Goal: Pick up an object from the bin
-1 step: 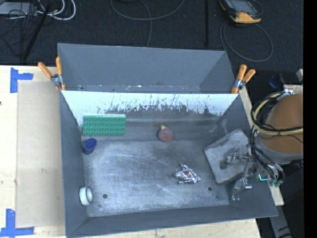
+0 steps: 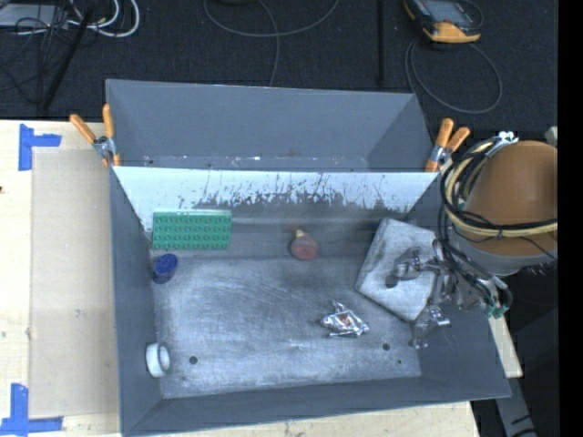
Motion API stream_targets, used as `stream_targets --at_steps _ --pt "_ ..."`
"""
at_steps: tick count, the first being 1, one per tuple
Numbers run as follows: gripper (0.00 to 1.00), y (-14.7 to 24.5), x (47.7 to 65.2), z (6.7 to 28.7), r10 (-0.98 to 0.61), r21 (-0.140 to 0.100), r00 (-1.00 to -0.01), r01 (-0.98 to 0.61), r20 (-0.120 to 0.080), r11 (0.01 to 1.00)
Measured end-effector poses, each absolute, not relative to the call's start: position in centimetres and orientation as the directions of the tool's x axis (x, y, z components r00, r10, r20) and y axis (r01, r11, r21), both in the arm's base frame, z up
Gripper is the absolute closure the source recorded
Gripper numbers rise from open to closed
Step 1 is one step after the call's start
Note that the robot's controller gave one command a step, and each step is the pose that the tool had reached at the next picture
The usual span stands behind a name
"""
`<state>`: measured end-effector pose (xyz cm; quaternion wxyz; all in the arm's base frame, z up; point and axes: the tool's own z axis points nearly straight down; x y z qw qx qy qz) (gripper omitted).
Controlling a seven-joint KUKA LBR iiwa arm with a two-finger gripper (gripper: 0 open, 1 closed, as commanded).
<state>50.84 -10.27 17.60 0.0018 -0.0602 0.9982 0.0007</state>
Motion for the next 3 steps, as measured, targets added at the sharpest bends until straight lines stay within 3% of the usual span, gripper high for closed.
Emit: stream_targets --at_steps 1,2,3 --pt "0.0 -5.8 50.8 6.9 0.036 0.001 -0.999 0.036 -0.002 0.999" --pt "1.0 -5.8 50.8 7.2 0.031 0.001 -1.0 0.031 0.004 1.0" --pt "1.0 -11.4 48.4 7.2 -0.127 0.001 -0.992 -0.127 -0.005 0.992"
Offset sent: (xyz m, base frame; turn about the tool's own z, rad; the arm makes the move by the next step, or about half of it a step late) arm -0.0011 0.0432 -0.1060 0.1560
